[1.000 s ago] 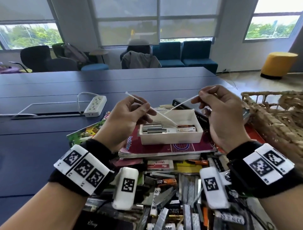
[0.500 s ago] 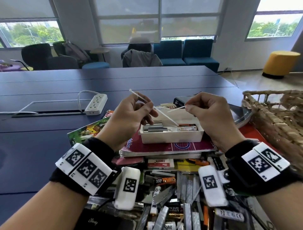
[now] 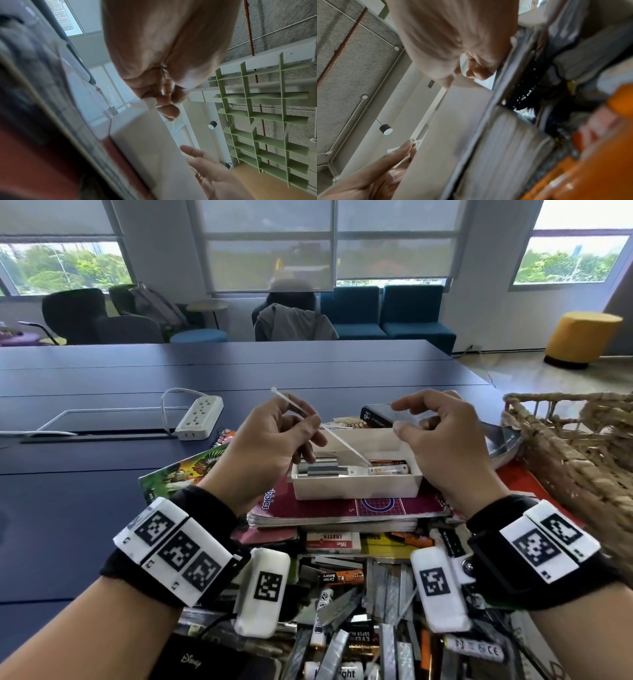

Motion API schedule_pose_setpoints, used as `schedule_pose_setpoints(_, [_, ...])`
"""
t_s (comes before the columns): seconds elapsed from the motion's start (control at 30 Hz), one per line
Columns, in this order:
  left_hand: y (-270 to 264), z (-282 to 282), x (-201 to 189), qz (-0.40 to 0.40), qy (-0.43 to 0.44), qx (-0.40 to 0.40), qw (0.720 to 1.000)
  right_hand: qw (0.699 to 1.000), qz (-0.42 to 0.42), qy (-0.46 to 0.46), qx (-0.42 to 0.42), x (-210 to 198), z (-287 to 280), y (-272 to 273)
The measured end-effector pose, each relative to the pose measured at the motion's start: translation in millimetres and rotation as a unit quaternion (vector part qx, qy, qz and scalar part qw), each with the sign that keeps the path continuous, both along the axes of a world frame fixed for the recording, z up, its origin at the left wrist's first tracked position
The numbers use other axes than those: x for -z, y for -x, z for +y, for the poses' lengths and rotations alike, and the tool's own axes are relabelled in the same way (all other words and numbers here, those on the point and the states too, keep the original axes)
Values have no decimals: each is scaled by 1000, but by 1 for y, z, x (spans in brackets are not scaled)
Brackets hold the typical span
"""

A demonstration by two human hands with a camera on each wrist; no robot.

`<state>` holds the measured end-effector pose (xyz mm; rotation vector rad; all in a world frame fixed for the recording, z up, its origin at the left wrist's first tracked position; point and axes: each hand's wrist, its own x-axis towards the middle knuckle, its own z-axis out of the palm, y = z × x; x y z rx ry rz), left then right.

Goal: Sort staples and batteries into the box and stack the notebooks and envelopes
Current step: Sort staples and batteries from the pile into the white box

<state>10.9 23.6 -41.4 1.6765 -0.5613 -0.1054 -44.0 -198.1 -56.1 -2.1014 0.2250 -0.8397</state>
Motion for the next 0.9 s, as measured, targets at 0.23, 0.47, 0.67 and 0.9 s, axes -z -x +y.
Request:
schedule_pose_setpoints(0.23, [7,-10,-6,-83,94,-20,992,990,-13,-4,-139,-12,15,12])
schedule_pose_setpoints(0.47, [3,-9,0,-54,116,-40,991,985,-22,2,-173,-10,12,12])
schedule_pose_setpoints(0.67, [2,-8,-4,-38,142,-42,988,984,-4,5,-179,-12,13,12])
schedule_pose_setpoints(0.9, [1,-7,-1,-61,100,-76,990,993,-18,57,-101,-19,-1,11])
